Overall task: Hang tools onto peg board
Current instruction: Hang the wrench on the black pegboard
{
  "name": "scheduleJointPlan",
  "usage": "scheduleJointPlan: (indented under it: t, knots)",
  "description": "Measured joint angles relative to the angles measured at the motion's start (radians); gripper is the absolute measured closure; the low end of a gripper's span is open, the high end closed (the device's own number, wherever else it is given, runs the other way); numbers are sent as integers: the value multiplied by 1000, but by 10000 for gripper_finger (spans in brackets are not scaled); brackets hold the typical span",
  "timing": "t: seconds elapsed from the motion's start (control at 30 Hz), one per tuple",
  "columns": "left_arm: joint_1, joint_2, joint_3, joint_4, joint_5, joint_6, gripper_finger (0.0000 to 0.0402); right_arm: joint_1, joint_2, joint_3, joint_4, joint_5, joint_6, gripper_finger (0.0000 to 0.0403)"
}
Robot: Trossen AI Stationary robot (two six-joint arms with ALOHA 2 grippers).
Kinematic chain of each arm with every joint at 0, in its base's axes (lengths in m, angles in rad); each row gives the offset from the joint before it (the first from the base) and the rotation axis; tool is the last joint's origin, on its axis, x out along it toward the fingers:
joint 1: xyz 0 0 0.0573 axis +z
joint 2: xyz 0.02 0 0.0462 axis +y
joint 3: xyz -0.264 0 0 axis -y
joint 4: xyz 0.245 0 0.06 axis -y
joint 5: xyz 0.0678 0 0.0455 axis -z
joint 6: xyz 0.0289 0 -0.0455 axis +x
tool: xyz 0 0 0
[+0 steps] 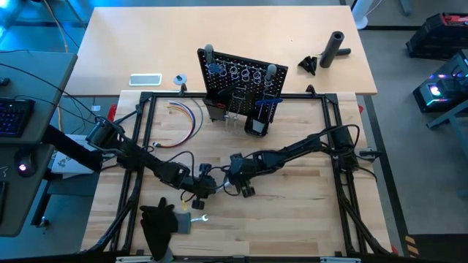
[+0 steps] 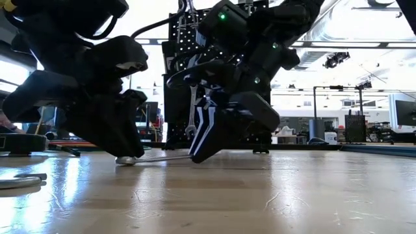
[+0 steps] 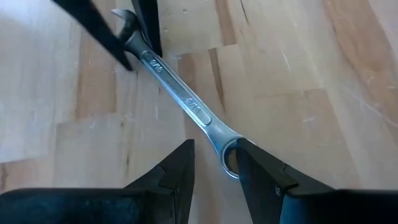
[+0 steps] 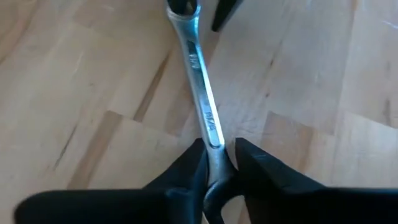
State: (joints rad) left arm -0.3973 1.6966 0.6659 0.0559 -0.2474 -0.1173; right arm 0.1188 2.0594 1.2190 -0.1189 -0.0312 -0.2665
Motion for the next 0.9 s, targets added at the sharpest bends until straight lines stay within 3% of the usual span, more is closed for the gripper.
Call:
scheduleJointPlan:
  t: [0.3, 0.57, 0.9]
  knots:
    - [8, -2, 1, 7, -18, 0, 289, 2, -3, 0, -24, -32, 15, 395]
    - [7, -14, 0, 6, -27, -8, 289, 17, -3, 0, -28, -30, 41, 400]
    - [10, -138, -2, -45, -84, -8, 289, 20, -12, 0, -38, -35, 79, 403]
